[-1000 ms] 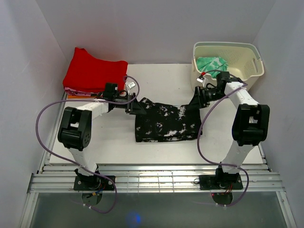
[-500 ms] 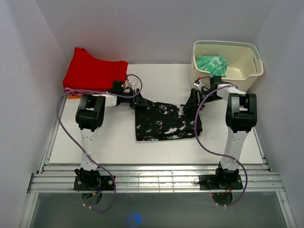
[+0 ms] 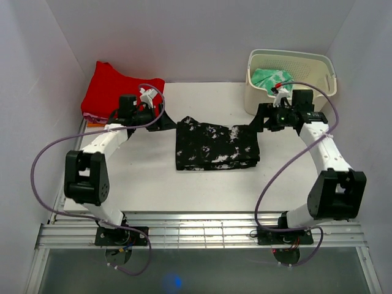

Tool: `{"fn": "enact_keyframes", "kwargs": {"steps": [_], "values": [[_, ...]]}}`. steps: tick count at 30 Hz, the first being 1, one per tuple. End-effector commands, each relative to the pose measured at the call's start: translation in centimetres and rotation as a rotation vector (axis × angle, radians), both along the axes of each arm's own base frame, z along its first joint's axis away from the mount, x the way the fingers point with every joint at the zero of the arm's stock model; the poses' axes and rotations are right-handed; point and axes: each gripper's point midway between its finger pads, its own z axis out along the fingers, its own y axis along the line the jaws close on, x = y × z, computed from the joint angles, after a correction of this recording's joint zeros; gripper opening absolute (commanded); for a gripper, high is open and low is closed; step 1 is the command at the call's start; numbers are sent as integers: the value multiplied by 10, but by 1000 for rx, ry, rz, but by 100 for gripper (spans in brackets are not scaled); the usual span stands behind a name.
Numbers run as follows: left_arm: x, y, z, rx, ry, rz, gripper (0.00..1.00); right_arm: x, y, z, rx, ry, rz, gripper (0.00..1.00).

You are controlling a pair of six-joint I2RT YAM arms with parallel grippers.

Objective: Fold and stack the trousers
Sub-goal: Fold the trousers

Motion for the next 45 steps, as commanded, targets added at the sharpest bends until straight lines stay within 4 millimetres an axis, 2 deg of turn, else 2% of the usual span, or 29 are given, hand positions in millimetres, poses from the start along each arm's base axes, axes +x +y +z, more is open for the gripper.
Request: {"fn": "enact_keyframes", "kwargs": {"steps": [1,2,3,4,8,10,13,16,17,18,19,20,22,23,25,28,32,33,35,36,37,39,45], "values": [[-31,19,32,16,-47,109,82,-21,-25,-21,-83,31,-213,91],[-44,21,20,13,-19,120,84,-27,-30,-22,-94,30,-248,90],[-51,22,30,2,-39,127,86,-37,-33,-42,-107,82,-275,90],[-55,22,27,-1,-29,134,87,-42,-31,-49,-101,112,-274,90],[-70,23,12,-12,59,156,89,-72,-23,-100,-74,329,-263,90],[-72,23,9,-11,71,158,90,-72,-35,-113,-74,332,-326,90],[-70,18,14,6,18,125,91,-74,-30,-127,-48,367,-328,90],[-67,-4,20,100,-147,12,87,-79,-26,-139,-29,416,-320,90],[-76,-27,17,143,-196,-71,87,-79,-25,-140,-23,421,-316,90],[-70,-32,13,245,-306,-110,87,-79,-23,-141,-12,431,-312,91],[-68,-42,18,281,-371,-141,87,-81,-22,-147,-9,456,-311,92],[-74,-62,18,307,-423,-203,86,-82,-22,-151,-7,468,-313,93],[-66,-72,14,376,-501,-238,86,-85,-19,-162,2,512,-308,95],[-65,-86,22,374,-559,-260,86,-86,-19,-166,4,525,-308,96],[-59,-96,23,393,-633,-282,88,-89,-14,-176,28,573,-307,98],[-57,-111,19,409,-695,-293,90,-85,-8,-180,71,595,-305,100],[-57,-100,-9,463,-588,-261,89,-83,4,-165,154,592,-263,100],[-60,-98,-11,459,-571,-261,89,-84,4,-162,158,584,-252,96],[-70,-96,-5,414,-558,-265,89,-88,8,-149,173,553,-200,91],[-77,-94,-11,408,-542,-278,89,-90,9,-146,177,551,-183,90],[-82,-94,-4,389,-551,-280,89,-95,9,-142,173,541,-155,90],[-90,-93,-6,372,-522,-280,89,-97,8,-137,184,541,-150,90],[-106,-83,-10,359,-456,-280,89,-83,11,-130,276,543,-210,90]]}}
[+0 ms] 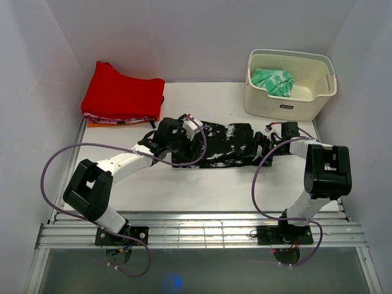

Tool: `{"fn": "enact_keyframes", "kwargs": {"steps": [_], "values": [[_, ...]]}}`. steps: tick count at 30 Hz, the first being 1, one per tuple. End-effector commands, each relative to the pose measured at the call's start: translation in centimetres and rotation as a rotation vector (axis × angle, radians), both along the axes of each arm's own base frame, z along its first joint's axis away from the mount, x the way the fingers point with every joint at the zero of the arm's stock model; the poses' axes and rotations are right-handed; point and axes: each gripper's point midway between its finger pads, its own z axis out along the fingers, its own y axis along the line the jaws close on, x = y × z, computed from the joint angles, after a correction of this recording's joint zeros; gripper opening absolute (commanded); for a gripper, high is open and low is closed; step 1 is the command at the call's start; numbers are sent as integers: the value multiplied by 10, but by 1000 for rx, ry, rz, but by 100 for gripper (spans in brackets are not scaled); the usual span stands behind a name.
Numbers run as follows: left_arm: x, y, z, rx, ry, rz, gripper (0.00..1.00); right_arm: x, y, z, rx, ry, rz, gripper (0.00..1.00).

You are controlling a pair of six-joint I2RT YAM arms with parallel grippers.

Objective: Fold and stack the trousers
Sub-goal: Fold the trousers

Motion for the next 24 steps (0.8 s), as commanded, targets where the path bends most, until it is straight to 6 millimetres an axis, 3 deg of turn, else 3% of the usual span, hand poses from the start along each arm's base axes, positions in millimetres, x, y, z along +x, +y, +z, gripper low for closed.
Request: {"fn": "enact_keyframes", "kwargs": {"steps": [1,8,14,18,24], "values": [[-16,4,19,-54,20,-5,88,-3,4,1,61,40,-34,90],[-33,11,19,-77,65,-27,88,-8,7,14,172,16,-35,90],[-42,11,16,-98,123,-24,88,5,4,26,183,-31,-68,90],[-46,14,16,-103,129,-22,88,14,-2,19,164,-25,-120,90],[-43,22,18,-99,122,16,87,10,-3,-9,162,79,-214,90]]}}
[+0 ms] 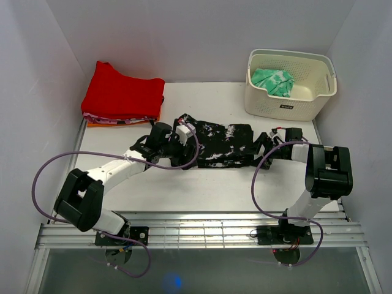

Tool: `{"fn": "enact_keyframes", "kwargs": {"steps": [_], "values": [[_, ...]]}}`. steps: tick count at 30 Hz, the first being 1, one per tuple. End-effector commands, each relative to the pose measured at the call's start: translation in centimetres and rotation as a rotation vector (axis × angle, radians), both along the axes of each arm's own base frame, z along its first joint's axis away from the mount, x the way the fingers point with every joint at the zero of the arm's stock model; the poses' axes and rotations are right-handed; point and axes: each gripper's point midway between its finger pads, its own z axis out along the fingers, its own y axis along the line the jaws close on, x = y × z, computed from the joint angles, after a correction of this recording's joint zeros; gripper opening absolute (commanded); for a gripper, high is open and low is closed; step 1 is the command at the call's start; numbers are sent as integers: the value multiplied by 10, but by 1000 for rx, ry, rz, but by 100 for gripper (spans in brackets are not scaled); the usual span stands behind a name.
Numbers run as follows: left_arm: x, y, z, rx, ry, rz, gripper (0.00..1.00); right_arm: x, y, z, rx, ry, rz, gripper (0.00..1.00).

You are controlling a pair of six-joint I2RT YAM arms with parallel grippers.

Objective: Fold and stack the trousers
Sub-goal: Fold the trousers

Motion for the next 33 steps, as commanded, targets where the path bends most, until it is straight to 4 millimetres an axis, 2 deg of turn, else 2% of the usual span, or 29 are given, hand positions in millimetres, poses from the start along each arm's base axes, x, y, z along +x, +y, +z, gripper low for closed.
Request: {"fn": "enact_keyframes", "kwargs": {"steps": [1,5,6,8,12,14,15,17,18,20,21,22,24,25,27,28,30,31,33], "values": [[-2,5,20,-37,-36,15,88,1,-2,-16,7,56,-65,90],[2,13,15,-12,-28,57,88,-7,-9,-35,-62,110,-94,90],[3,15,14,-15,-6,90,88,-17,-11,-40,-84,160,-95,90],[10,25,10,-23,42,156,88,-20,-17,-48,-139,175,-100,90],[21,45,3,-46,135,284,88,-28,-21,-53,-209,245,-108,90],[29,60,-1,-52,167,359,88,-26,-19,-52,-229,246,-96,93],[30,63,-3,-64,191,375,88,-27,-20,-57,-254,261,-95,100],[32,64,-3,-65,189,358,86,-18,-19,-59,-251,244,-96,82],[30,58,3,-82,176,303,85,-17,-18,-61,-239,251,-84,71],[39,42,24,-103,48,218,88,-10,-16,-53,-227,221,-69,62],[43,35,28,-87,-15,186,90,-8,-15,-48,-218,207,-66,60],[44,14,40,-41,-152,72,90,-7,-13,-45,-206,200,-63,60],[53,-9,40,-2,-260,-15,93,-4,-9,-36,-173,191,-61,63],[51,-29,47,10,-333,-95,94,-4,-9,-35,-171,190,-60,63],[57,-56,53,8,-422,-158,95,-5,-7,-34,-161,195,-58,64],[58,-77,43,49,-468,-207,96,-6,-7,-34,-157,193,-55,64],[58,-102,40,58,-527,-261,97,-8,-5,-33,-144,199,-53,63],[49,-119,25,63,-530,-318,97,-6,-5,-32,-139,196,-54,63],[43,-136,16,72,-568,-382,98,-6,-2,-29,-121,197,-53,62]]}}
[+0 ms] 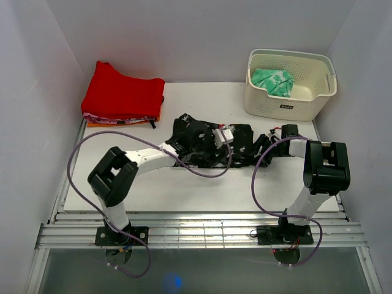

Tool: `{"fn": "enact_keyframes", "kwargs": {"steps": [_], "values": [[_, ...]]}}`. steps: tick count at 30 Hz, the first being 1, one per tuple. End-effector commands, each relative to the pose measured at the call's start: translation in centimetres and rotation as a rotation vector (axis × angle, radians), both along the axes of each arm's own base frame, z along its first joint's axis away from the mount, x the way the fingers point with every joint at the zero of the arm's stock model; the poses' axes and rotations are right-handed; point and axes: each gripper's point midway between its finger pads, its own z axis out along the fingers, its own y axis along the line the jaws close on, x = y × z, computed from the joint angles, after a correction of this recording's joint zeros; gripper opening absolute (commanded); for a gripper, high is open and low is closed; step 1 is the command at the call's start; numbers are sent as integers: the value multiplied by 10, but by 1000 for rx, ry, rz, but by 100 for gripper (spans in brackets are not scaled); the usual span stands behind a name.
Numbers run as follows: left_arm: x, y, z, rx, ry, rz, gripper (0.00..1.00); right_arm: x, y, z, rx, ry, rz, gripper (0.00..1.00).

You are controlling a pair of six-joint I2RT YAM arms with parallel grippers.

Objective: Fold and stack the trousers
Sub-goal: Fold the trousers

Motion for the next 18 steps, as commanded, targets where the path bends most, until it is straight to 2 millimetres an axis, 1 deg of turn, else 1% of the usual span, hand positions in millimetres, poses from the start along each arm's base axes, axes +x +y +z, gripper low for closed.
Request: {"fn": "enact_keyframes", "kwargs": {"steps": [1,3,4,5,7,8,10,13,14,15,16,18], "values": [[-6,-35,-9,36,-154,-133,98,-8,-3,-13,-47,52,-8,62],[-10,-46,-15,29,-188,-160,98,-8,-2,-11,-33,54,-8,62],[-19,-54,-19,29,-201,-186,98,-8,-2,-11,-30,56,-11,62],[-18,-56,-28,40,-215,-181,98,-9,-1,-10,-22,57,-11,62],[-19,-65,-34,42,-256,-173,98,-10,1,-8,-8,58,-12,62],[-17,-67,-47,60,-250,-161,98,-11,2,-7,1,63,-14,62],[-6,-72,-48,62,-272,-116,98,-11,3,-4,7,60,-16,62],[-1,-77,-59,81,-303,-103,98,-13,5,-2,23,64,-16,62],[0,-78,-61,86,-307,-104,94,-14,5,0,28,67,-16,62],[-1,-80,-68,97,-307,-111,92,-14,6,1,34,66,-15,62],[0,-80,-69,107,-318,-115,90,-14,6,2,39,66,-15,62],[5,-79,-80,136,-324,-99,85,-14,6,3,38,66,-16,62]]}}
